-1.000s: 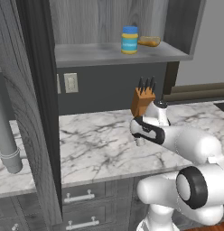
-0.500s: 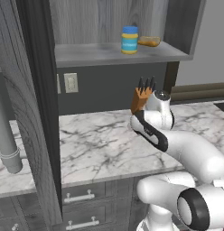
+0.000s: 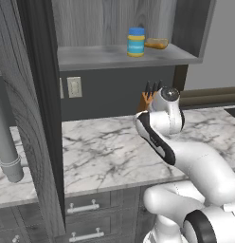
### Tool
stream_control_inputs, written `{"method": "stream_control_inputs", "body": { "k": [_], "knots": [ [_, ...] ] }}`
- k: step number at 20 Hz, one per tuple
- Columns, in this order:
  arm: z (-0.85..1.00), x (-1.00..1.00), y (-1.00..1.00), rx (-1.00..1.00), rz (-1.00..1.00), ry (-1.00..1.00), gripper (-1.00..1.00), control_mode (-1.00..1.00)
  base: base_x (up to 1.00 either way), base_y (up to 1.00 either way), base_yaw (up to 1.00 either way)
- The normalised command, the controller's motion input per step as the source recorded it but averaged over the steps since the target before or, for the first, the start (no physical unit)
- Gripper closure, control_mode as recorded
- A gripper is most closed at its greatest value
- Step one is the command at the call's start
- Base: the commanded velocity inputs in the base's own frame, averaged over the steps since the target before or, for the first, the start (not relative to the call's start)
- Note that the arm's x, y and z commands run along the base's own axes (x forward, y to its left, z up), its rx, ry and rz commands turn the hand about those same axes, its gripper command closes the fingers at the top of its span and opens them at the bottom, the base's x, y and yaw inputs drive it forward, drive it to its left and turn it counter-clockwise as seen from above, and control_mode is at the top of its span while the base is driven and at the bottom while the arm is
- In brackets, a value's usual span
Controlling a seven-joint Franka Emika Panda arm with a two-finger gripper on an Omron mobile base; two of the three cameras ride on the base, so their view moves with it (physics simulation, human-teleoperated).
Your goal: Pick the shaker and mayonnaise from the counter and place them in the cabinet.
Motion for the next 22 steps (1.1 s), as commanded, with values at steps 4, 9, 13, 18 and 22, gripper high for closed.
{"method": "stream_control_inputs", "body": {
  "k": [4,9,13,18,22],
  "knots": [
    [0.61,0.00,0.00,0.00,-0.14,-0.18,1.00,-1.00,0.00,0.00,0.00],
    [0.64,0.00,0.00,0.00,-0.08,-0.13,1.00,-1.00,0.00,0.00,0.00],
    [0.67,0.00,0.00,0.00,-0.01,-0.08,1.00,-1.00,0.00,0.00,0.00],
    [0.64,0.00,-0.05,0.00,0.00,-0.06,1.00,-1.00,0.00,0.00,0.00],
    [0.54,0.00,-0.08,0.00,0.00,-0.07,1.00,-1.00,0.00,0.00,0.00]
  ]
}}
